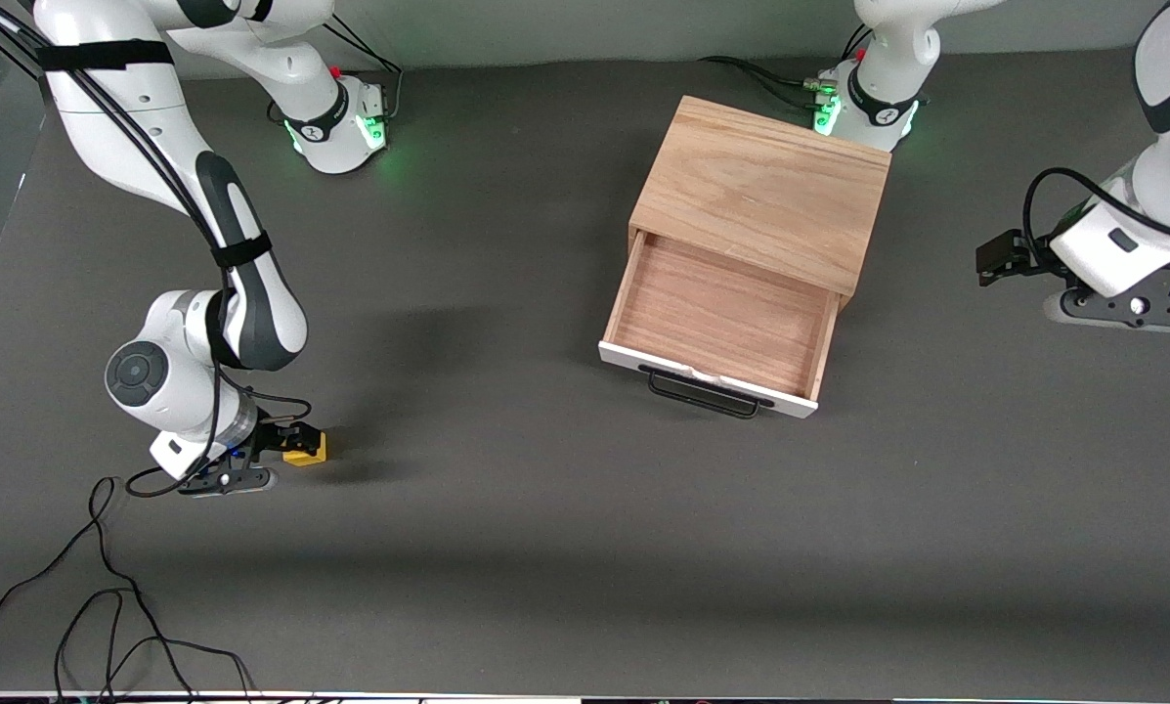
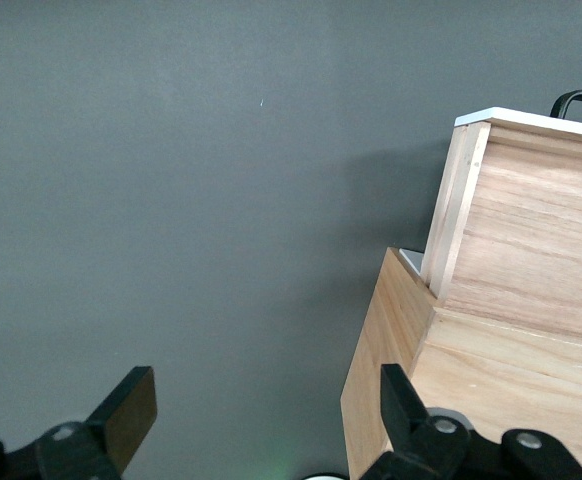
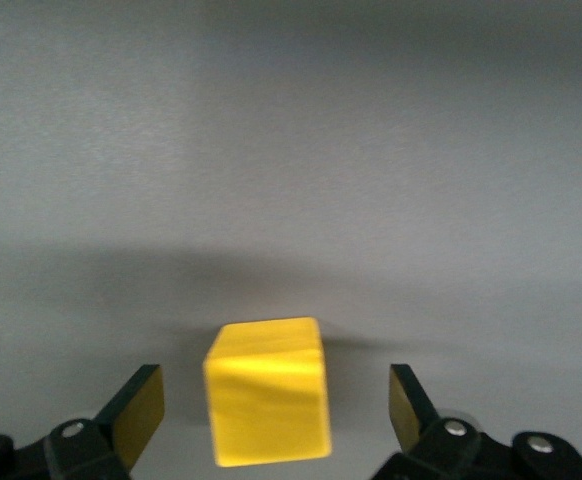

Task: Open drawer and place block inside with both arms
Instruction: 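Lower the right gripper and grasp the yellow cube, then carry the yellow cube with the right gripper over the open drawer, then open the right gripper to drop the cube into the drawer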

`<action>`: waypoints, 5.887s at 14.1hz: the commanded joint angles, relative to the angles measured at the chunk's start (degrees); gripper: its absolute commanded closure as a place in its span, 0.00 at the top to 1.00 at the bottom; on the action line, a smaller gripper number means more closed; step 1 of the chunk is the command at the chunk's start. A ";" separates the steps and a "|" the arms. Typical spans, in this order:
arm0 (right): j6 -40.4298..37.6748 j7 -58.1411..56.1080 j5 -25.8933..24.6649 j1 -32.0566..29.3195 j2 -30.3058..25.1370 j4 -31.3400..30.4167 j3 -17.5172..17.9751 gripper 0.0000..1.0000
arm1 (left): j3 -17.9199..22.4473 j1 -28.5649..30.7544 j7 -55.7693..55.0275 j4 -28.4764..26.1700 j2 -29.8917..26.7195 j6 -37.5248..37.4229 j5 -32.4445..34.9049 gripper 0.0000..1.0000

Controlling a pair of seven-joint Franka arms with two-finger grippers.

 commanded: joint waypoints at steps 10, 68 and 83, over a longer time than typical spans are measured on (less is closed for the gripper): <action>9.69 -3.59 2.51 0.92 2.79 -4.38 0.23 1.00 | 0.50 0.43 -2.17 1.26 0.24 1.82 -2.49 1.00; -18.26 75.06 2.95 40.21 17.73 43.25 9.46 1.00 | 16.67 -16.27 0.39 5.83 1.73 -3.20 1.21 1.00; -42.14 51.75 7.59 19.84 -4.14 39.31 0.05 1.00 | 16.59 -16.27 0.31 5.82 2.34 -2.84 0.06 1.00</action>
